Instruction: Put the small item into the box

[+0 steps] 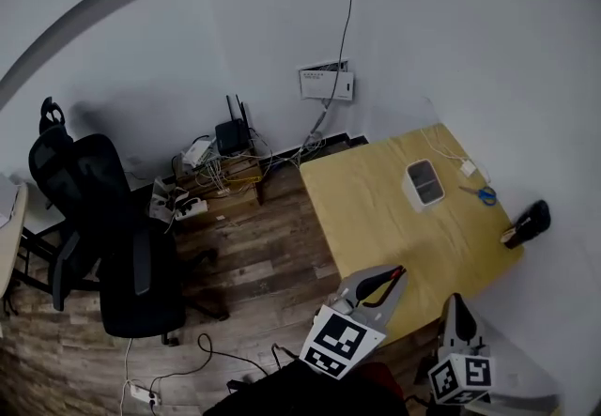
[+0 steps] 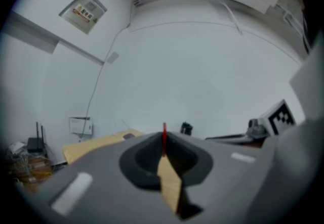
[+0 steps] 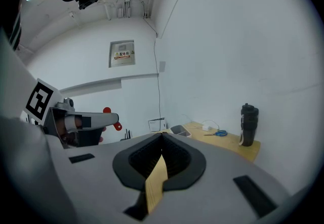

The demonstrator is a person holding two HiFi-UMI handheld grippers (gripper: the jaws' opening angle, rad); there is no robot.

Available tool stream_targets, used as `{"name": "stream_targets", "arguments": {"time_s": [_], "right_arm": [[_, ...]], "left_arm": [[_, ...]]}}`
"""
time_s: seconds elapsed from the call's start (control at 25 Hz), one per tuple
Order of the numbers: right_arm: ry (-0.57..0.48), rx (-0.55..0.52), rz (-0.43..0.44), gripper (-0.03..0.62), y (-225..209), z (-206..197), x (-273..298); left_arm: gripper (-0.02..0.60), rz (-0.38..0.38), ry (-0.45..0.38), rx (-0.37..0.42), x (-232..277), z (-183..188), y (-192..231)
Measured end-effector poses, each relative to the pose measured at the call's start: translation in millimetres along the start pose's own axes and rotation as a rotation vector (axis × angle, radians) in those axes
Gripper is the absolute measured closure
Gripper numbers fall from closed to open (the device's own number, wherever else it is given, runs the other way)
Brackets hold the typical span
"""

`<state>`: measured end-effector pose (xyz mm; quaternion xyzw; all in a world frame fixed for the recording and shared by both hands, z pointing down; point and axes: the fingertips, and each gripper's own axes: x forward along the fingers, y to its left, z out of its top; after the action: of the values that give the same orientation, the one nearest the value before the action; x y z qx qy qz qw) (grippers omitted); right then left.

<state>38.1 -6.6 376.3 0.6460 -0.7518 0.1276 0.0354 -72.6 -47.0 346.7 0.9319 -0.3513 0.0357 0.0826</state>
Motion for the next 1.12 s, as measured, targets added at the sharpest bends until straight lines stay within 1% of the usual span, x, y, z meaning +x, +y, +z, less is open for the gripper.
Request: {"name": "stream_targets", "arguments": {"time_s": [0.12,0.24,0.44,0.64,1.12], "right_arm": [[0.009,0.0,0.021,0.586,8,1,9],[0.014,-0.004,0.018,0.586,1,4,12],[0.019,-0.002,0.011,0.586,-29,6,19],[0.032,-0.002,0.026,0.586,-65,10,32],[0.083,-0.021,0.127,0.586,-134,19,86]], "left_arm": [[0.569,0.022,0.007,-0.008,-4,-2,9],[0.569,0.027,0.019,-0.01,5,-5,11],[0.569,0.047,0.034,-0.007,34,-7,11],[0.569,0.09,0.048,-0.019,67,-9,11],[0.569,0.201,0.083,-0.043,151,-17,17]]}}
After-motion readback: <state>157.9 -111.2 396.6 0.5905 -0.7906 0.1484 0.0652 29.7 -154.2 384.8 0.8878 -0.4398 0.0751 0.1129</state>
